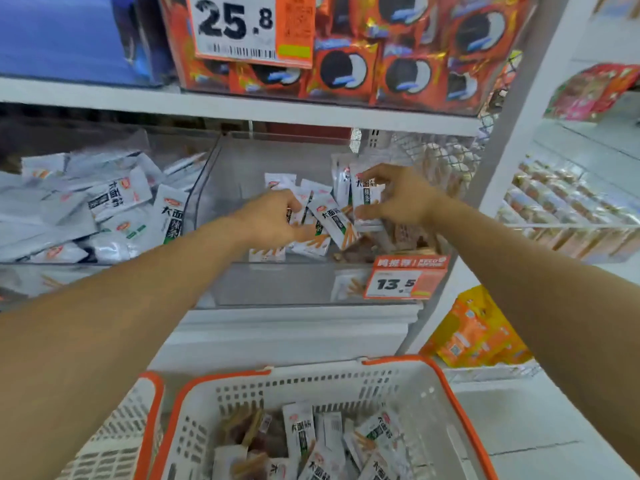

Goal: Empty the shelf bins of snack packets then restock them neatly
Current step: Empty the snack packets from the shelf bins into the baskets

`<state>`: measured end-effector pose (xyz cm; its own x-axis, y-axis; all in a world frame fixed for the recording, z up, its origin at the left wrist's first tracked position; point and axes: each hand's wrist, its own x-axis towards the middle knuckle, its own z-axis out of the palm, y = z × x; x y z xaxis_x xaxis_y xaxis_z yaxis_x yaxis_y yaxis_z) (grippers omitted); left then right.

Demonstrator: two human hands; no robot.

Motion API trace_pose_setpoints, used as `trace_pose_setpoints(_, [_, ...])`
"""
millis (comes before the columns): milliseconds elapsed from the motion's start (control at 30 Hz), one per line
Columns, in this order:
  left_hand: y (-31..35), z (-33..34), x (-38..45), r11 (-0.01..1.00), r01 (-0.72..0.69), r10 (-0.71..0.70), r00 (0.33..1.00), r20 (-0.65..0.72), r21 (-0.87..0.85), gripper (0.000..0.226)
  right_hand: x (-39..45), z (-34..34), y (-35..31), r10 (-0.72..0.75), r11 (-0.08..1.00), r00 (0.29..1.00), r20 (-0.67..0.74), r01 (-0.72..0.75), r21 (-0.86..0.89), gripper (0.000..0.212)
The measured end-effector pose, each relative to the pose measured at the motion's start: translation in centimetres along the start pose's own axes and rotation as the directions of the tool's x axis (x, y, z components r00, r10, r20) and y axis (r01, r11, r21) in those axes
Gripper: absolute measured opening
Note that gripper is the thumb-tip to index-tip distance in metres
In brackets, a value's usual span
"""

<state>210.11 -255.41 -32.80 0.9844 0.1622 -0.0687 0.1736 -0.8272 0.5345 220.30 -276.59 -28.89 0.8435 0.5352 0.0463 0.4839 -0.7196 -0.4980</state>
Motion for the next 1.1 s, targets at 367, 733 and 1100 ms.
trace_pose_setpoints(367, [-4.1, 3.0, 8.2, 0.967, 0.251, -0.25, 0.968, -0.031, 0.037, 0.11, 10.1, 4.8, 2.0, 0.113, 0.993, 0.973, 0.2, -0.107, -0.04, 0.13])
trace_pose_setpoints(733, [-3.4, 2.9, 6.6, 0.889, 0.239, -0.225, 0.971, 0.082, -0.39, 0.035, 8.8, 5.5, 3.1, 0.171, 0.977, 0.957, 0.236, -0.196, 0.087, 0.139])
trace_pose_setpoints(1100, [-3.7, 3.4, 6.6, 0.79, 0.311, -0.225, 0.949, 0.223, -0.528, 0.095, 7.4, 4.6, 2.2, 0.146, 0.969, 0.873, 0.465, -0.22, 0.109, 0.128])
